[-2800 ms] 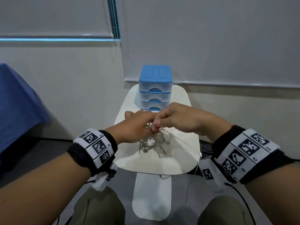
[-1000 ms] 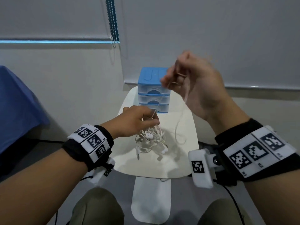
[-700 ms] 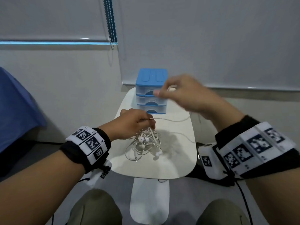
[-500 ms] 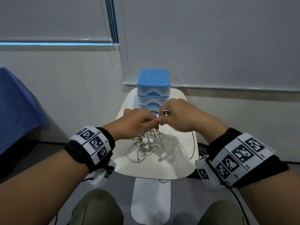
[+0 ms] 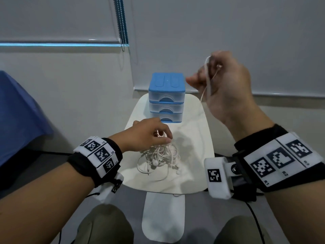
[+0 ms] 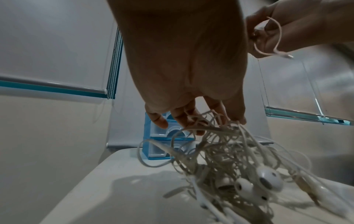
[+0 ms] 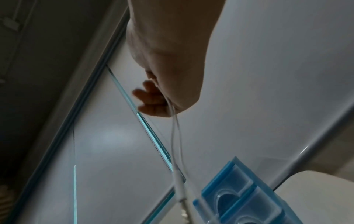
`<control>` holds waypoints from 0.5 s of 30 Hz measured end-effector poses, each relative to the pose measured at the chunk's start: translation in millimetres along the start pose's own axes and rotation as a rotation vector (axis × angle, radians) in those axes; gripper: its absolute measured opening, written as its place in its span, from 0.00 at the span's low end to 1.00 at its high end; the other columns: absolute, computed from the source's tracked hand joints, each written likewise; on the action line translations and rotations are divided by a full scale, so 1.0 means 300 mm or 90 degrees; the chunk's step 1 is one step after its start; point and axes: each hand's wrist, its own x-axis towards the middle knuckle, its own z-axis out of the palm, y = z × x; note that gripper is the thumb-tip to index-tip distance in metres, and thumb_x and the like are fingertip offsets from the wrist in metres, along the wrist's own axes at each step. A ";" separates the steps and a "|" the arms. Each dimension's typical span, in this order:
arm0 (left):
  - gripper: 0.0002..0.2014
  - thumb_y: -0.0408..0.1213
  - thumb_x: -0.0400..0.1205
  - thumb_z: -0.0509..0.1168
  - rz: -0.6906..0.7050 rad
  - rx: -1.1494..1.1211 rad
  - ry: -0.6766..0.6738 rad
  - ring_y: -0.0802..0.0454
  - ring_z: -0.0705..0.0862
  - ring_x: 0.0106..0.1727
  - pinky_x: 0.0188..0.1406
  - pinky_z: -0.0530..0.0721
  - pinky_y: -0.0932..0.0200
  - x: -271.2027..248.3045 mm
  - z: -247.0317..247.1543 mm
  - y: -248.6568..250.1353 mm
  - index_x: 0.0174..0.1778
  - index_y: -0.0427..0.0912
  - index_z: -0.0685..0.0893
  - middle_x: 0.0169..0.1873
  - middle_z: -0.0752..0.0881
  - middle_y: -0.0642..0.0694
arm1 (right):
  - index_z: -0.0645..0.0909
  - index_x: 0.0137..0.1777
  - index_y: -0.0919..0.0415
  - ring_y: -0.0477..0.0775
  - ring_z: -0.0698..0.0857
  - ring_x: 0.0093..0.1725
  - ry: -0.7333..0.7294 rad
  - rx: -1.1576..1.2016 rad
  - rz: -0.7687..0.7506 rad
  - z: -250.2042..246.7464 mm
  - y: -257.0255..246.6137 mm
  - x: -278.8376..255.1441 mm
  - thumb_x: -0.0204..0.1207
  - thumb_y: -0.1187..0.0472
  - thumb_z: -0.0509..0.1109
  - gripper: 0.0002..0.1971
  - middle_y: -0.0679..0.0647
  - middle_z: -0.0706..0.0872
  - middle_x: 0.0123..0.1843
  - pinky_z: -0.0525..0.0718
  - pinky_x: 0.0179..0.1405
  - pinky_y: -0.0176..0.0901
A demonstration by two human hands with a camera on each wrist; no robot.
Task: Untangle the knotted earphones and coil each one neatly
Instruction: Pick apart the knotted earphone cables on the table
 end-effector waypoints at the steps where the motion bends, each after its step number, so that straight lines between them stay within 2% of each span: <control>1: 0.06 0.59 0.81 0.73 -0.003 -0.005 -0.009 0.62 0.84 0.50 0.71 0.76 0.40 -0.005 -0.001 -0.002 0.52 0.69 0.88 0.49 0.82 0.58 | 0.68 0.32 0.56 0.54 0.71 0.20 0.016 -0.010 0.006 -0.008 -0.014 0.001 0.85 0.63 0.61 0.18 0.53 0.67 0.22 0.83 0.28 0.44; 3: 0.08 0.58 0.81 0.74 -0.009 -0.029 -0.029 0.60 0.85 0.52 0.70 0.79 0.43 -0.017 -0.009 -0.003 0.55 0.68 0.87 0.50 0.83 0.59 | 0.65 0.33 0.53 0.50 0.58 0.19 0.014 -0.092 0.025 -0.031 -0.030 0.003 0.84 0.62 0.65 0.18 0.49 0.60 0.22 0.69 0.20 0.39; 5: 0.10 0.56 0.82 0.74 -0.009 -0.064 -0.048 0.56 0.85 0.53 0.66 0.83 0.48 -0.030 -0.017 -0.005 0.58 0.66 0.87 0.51 0.86 0.58 | 0.66 0.35 0.52 0.48 0.56 0.19 -0.008 -0.231 0.042 -0.060 -0.020 0.002 0.83 0.62 0.68 0.18 0.46 0.60 0.21 0.63 0.19 0.37; 8: 0.13 0.53 0.83 0.73 -0.001 -0.086 -0.056 0.55 0.86 0.53 0.61 0.84 0.54 -0.045 -0.020 -0.007 0.63 0.63 0.85 0.52 0.88 0.56 | 0.77 0.41 0.58 0.48 0.65 0.19 -0.067 -0.546 0.050 -0.110 0.050 -0.006 0.81 0.60 0.75 0.10 0.42 0.72 0.22 0.71 0.18 0.36; 10: 0.15 0.52 0.83 0.74 -0.001 -0.086 -0.055 0.56 0.85 0.54 0.60 0.84 0.58 -0.054 -0.019 -0.010 0.65 0.63 0.84 0.53 0.88 0.56 | 0.82 0.43 0.62 0.47 0.72 0.21 -0.132 -0.704 0.081 -0.152 0.113 -0.019 0.77 0.60 0.79 0.09 0.41 0.77 0.24 0.78 0.21 0.39; 13: 0.20 0.48 0.80 0.78 -0.001 -0.083 -0.054 0.58 0.85 0.55 0.58 0.82 0.64 -0.070 -0.017 -0.019 0.67 0.61 0.82 0.54 0.87 0.56 | 0.86 0.41 0.58 0.47 0.79 0.24 -0.238 -0.844 0.180 -0.195 0.199 -0.058 0.76 0.62 0.77 0.04 0.41 0.80 0.20 0.80 0.28 0.38; 15: 0.22 0.46 0.79 0.79 0.001 -0.094 -0.040 0.58 0.85 0.55 0.57 0.81 0.66 -0.079 -0.012 -0.025 0.67 0.61 0.82 0.54 0.87 0.55 | 0.88 0.43 0.56 0.48 0.84 0.31 -0.288 -0.883 0.219 -0.203 0.242 -0.088 0.74 0.59 0.80 0.03 0.43 0.84 0.26 0.79 0.34 0.39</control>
